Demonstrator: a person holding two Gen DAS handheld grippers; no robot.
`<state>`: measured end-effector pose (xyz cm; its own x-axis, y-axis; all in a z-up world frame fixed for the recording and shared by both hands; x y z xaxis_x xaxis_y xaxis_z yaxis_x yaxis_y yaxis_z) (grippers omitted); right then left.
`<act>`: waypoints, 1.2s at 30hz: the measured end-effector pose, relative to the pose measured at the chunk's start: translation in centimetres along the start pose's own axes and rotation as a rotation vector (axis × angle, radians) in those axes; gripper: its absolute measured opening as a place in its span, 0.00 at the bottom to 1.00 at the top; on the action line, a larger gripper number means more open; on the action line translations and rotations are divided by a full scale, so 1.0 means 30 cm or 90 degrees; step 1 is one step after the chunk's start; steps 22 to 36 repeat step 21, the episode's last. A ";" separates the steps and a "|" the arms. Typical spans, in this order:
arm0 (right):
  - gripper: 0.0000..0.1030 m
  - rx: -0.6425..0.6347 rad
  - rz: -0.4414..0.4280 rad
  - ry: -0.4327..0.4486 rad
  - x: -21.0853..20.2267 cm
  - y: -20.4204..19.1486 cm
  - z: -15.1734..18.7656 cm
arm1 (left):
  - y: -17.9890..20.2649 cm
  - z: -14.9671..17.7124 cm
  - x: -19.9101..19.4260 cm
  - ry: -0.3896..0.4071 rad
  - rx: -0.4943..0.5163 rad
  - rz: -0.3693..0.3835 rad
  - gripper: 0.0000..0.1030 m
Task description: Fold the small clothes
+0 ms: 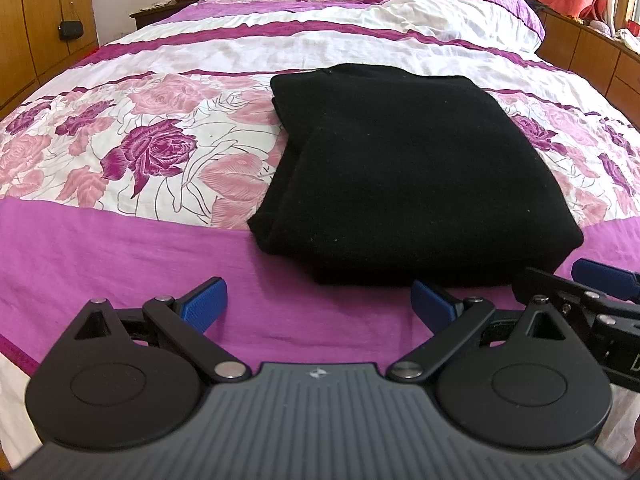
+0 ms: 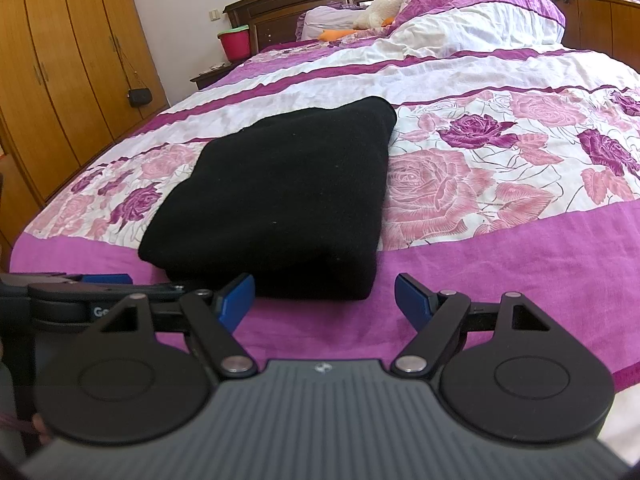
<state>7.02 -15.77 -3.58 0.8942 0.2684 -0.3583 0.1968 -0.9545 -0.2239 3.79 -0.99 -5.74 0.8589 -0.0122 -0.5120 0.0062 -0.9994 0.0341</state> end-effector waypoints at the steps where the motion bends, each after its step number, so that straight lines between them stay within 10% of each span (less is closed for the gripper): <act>1: 0.76 0.000 0.000 0.000 0.000 0.000 0.000 | 0.000 0.001 0.000 -0.001 0.000 0.000 0.97; 36: 0.76 -0.003 -0.003 0.003 -0.006 -0.016 -0.004 | 0.004 -0.004 -0.005 -0.003 -0.001 0.009 0.97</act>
Point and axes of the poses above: each gripper's, at about its wrist camera, not at the fingertips, and x roughly the way its jaws point, y to its right, z to its underside, the point moved 8 cm from there along x, roughly the way its jaws point, and after that the axes turned 15 degrees about y, right-handed, at the moved point
